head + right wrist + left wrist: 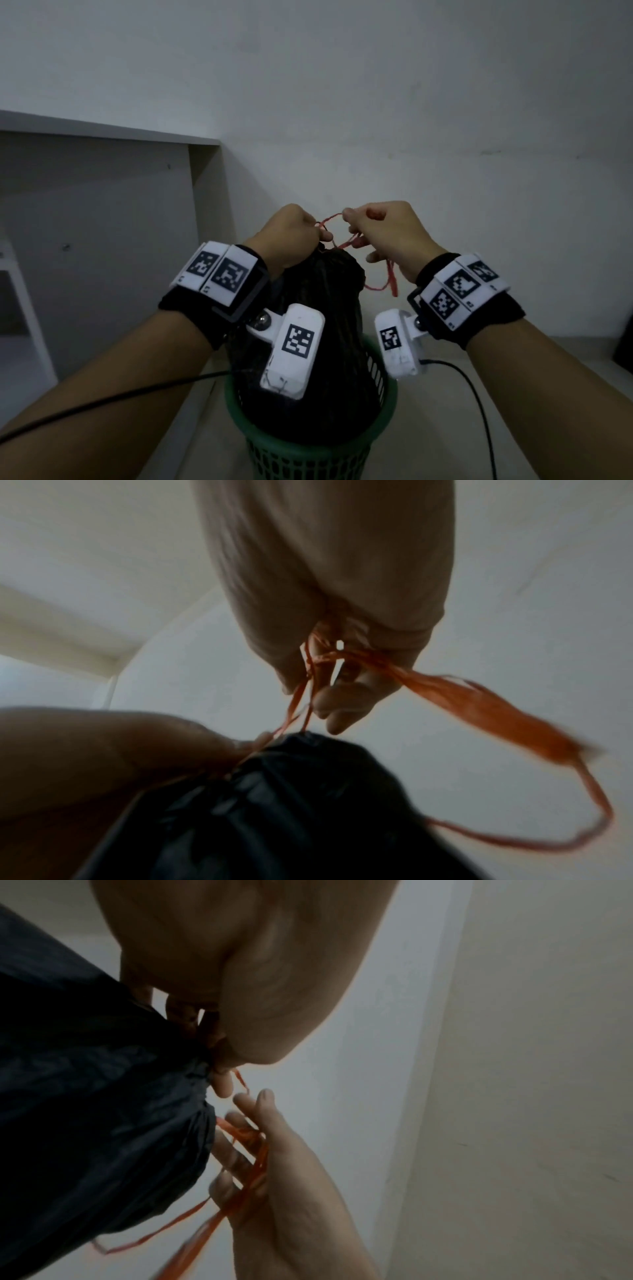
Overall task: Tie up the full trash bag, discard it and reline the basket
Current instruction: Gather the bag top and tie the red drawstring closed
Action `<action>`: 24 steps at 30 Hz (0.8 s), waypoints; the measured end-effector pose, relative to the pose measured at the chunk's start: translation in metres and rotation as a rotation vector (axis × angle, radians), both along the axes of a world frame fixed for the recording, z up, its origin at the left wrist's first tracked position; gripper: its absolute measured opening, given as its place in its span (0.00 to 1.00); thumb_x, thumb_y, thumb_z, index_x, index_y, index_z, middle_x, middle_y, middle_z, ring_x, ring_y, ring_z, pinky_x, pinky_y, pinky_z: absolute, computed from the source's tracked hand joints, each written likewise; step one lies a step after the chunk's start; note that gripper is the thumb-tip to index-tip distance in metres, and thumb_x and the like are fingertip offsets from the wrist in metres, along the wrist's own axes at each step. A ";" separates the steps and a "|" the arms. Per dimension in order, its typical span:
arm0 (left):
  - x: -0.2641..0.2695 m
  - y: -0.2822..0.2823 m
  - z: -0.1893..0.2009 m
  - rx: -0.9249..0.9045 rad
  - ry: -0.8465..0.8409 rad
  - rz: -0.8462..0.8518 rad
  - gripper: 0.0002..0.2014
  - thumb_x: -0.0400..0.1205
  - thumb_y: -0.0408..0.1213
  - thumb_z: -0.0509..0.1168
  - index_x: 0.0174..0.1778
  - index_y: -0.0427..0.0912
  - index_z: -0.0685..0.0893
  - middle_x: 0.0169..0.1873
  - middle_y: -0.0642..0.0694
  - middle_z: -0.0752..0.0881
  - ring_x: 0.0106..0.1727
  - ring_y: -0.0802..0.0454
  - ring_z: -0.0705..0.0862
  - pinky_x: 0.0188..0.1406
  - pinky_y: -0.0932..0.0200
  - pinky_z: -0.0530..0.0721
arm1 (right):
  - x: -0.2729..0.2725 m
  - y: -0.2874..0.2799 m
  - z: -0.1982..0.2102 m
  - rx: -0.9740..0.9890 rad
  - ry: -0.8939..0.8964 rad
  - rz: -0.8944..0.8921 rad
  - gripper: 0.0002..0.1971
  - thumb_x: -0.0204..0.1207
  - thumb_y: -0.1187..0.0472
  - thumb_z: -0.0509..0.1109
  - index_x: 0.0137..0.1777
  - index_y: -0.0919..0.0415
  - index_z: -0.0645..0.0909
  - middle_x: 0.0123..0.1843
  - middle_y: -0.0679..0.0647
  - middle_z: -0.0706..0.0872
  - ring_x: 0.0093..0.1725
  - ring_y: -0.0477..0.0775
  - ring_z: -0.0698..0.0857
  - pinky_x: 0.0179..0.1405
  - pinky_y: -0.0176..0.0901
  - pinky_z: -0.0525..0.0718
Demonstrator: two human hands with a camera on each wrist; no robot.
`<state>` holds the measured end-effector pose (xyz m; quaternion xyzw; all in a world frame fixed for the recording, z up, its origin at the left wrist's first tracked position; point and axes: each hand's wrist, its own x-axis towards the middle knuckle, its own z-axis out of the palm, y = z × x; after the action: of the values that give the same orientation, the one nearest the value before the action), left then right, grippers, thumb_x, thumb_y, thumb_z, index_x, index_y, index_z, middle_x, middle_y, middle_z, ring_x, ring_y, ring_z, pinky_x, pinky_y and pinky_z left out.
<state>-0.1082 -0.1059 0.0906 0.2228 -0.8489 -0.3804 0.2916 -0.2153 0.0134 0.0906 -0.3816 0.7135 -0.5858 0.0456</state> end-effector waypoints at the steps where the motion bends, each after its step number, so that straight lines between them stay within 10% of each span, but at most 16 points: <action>1: 0.000 -0.001 -0.001 0.040 -0.003 -0.003 0.11 0.84 0.30 0.64 0.37 0.39 0.88 0.24 0.51 0.83 0.22 0.59 0.79 0.19 0.71 0.74 | -0.003 0.006 0.001 0.035 0.002 0.024 0.11 0.77 0.49 0.74 0.47 0.57 0.88 0.46 0.55 0.91 0.34 0.49 0.89 0.23 0.38 0.80; 5: 0.000 -0.001 -0.002 0.109 0.060 -0.013 0.12 0.86 0.27 0.56 0.54 0.35 0.86 0.31 0.52 0.86 0.27 0.58 0.81 0.19 0.74 0.77 | -0.006 0.025 0.008 0.311 0.068 0.222 0.15 0.74 0.50 0.77 0.51 0.62 0.87 0.46 0.57 0.92 0.28 0.50 0.84 0.25 0.40 0.76; 12: -0.005 0.002 -0.006 -0.021 0.084 -0.004 0.11 0.84 0.34 0.62 0.46 0.45 0.91 0.31 0.57 0.88 0.29 0.61 0.83 0.33 0.67 0.79 | 0.003 0.022 0.014 0.633 0.640 0.231 0.18 0.78 0.42 0.68 0.44 0.57 0.89 0.33 0.53 0.86 0.33 0.57 0.82 0.37 0.53 0.79; 19: 0.001 0.004 -0.005 -0.090 -0.004 -0.066 0.13 0.86 0.34 0.61 0.48 0.36 0.91 0.36 0.47 0.89 0.31 0.61 0.81 0.31 0.74 0.76 | 0.007 0.026 0.035 0.694 0.771 0.229 0.16 0.86 0.49 0.59 0.47 0.55 0.86 0.31 0.45 0.77 0.30 0.45 0.75 0.33 0.39 0.71; 24: 0.011 0.015 0.002 0.157 -0.091 -0.178 0.12 0.85 0.34 0.62 0.53 0.36 0.91 0.46 0.40 0.91 0.41 0.55 0.83 0.34 0.69 0.77 | 0.003 0.018 0.037 0.658 1.116 0.045 0.11 0.86 0.48 0.59 0.51 0.48 0.82 0.43 0.39 0.76 0.49 0.43 0.74 0.64 0.55 0.64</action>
<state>-0.0971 -0.0909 0.0931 0.1857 -0.8453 -0.4595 0.1995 -0.2127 0.0315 0.1271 -0.6098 0.7639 -0.0491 -0.2053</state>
